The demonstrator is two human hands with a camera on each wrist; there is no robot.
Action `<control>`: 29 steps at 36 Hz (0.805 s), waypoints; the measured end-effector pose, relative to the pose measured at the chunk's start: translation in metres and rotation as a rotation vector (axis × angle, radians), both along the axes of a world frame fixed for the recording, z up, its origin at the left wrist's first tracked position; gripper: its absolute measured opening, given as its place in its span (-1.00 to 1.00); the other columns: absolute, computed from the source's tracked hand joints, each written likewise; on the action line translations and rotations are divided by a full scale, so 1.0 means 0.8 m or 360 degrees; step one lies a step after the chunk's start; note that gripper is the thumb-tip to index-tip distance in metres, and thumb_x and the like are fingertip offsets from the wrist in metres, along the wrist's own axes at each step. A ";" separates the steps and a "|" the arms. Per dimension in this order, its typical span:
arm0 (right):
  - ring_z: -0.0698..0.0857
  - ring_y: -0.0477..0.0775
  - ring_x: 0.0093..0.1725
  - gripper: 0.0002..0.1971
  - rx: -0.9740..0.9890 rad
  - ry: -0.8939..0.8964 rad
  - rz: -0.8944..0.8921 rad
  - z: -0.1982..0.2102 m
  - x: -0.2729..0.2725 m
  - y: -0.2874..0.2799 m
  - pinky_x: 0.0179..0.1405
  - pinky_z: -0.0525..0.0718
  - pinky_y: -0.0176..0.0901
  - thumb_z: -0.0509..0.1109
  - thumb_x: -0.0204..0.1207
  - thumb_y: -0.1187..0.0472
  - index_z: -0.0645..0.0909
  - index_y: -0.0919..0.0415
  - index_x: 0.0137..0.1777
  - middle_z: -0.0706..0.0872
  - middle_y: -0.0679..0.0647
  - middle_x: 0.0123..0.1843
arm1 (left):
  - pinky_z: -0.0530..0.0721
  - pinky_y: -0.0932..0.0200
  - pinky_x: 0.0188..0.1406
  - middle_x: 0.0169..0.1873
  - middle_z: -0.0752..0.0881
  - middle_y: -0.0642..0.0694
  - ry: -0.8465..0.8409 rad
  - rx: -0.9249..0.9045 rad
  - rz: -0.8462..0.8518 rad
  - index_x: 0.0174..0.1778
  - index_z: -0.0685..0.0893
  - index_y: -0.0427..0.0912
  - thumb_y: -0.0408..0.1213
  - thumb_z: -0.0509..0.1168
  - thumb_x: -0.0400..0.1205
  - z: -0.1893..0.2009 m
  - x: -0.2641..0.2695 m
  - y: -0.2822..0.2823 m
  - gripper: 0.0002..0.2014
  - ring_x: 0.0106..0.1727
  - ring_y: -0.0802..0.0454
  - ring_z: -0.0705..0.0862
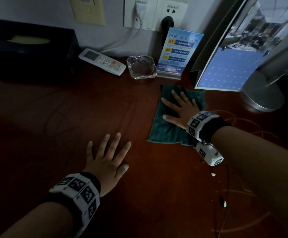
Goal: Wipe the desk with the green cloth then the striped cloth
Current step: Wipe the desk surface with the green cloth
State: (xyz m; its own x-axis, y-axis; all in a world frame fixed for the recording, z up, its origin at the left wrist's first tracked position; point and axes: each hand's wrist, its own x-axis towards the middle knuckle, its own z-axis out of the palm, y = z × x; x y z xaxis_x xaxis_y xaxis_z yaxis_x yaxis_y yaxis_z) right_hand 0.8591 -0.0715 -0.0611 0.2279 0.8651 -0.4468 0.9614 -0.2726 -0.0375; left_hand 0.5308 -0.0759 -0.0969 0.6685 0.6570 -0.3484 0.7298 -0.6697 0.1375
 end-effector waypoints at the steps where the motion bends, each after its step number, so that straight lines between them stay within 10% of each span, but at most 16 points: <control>1: -0.36 0.04 0.64 -0.35 0.0000 -0.0023 -0.0021 -0.001 0.005 0.000 0.57 -0.24 0.36 -0.08 0.45 -0.51 -0.30 -0.58 0.47 -0.42 -0.25 0.64 | 0.09 -0.36 0.30 0.58 0.23 -0.09 -0.0022 0.0028 -0.0015 0.66 -0.10 0.13 0.18 -0.32 0.69 0.002 0.001 0.001 -0.41 0.55 -0.19 0.17; 8: -0.35 0.05 0.64 -0.32 -0.0004 -0.0075 -0.0214 -0.004 0.031 -0.011 0.53 -0.18 0.47 -0.09 0.41 -0.54 -0.32 -0.59 0.47 -0.41 -0.25 0.64 | 0.10 -0.33 0.30 0.64 0.09 -0.09 0.0058 -0.0036 -0.0042 0.66 -0.03 0.11 0.18 -0.32 0.69 0.002 0.000 -0.002 -0.41 0.56 -0.20 0.18; 13: -0.35 0.07 0.64 -0.29 -0.0001 -0.0045 -0.0373 0.000 0.043 -0.024 0.49 -0.17 0.56 -0.07 0.38 -0.57 -0.29 -0.58 0.48 -0.39 -0.25 0.64 | -0.47 -0.32 0.37 0.37 -0.75 0.17 -0.0003 -0.0170 -0.0081 0.26 -0.74 0.43 0.39 -0.90 0.15 0.010 0.003 0.000 -0.31 0.45 0.06 -0.66; 20: -0.35 0.21 0.64 -0.03 -0.0048 0.0026 -0.0564 0.001 0.056 -0.038 0.49 -0.08 0.56 -0.19 -0.02 -0.74 -0.36 -0.58 0.46 -0.43 -0.21 0.64 | -0.37 -0.37 0.41 0.53 -0.52 0.12 0.0019 -0.0094 -0.0048 0.33 -0.65 0.47 0.36 -0.53 0.45 0.012 0.002 -0.001 -0.43 0.55 0.06 -0.44; 24: -0.35 0.31 0.63 -0.07 -0.0078 0.0021 -0.0708 0.006 0.051 -0.047 0.56 -0.14 0.41 0.00 0.23 -0.64 -0.31 -0.45 0.55 -0.41 -0.11 0.66 | -0.18 -0.35 0.38 0.65 -0.18 0.05 0.0185 -0.0188 0.0016 0.54 -0.40 0.36 0.32 -0.50 0.57 0.026 0.006 -0.001 -0.42 0.59 -0.03 -0.14; 29: -0.35 0.35 0.62 -0.01 -0.0130 0.0022 -0.0811 0.008 0.042 -0.063 0.55 -0.14 0.45 0.01 0.18 -0.67 -0.36 -0.44 0.54 -0.44 -0.07 0.65 | -0.42 -0.34 0.44 0.27 -0.79 0.16 0.0278 -0.0249 -0.0007 0.31 -0.68 0.33 0.30 -0.67 0.25 0.033 0.011 -0.001 -0.32 0.48 0.05 -0.62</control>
State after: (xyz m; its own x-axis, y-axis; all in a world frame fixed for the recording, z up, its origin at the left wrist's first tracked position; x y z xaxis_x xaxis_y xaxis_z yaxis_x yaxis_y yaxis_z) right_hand 0.8924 -0.1218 -0.0543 0.6051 0.6078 -0.5142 0.7051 -0.7090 -0.0084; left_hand 0.5400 -0.0767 -0.0709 0.5918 0.5831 -0.5566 0.7489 -0.6532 0.1119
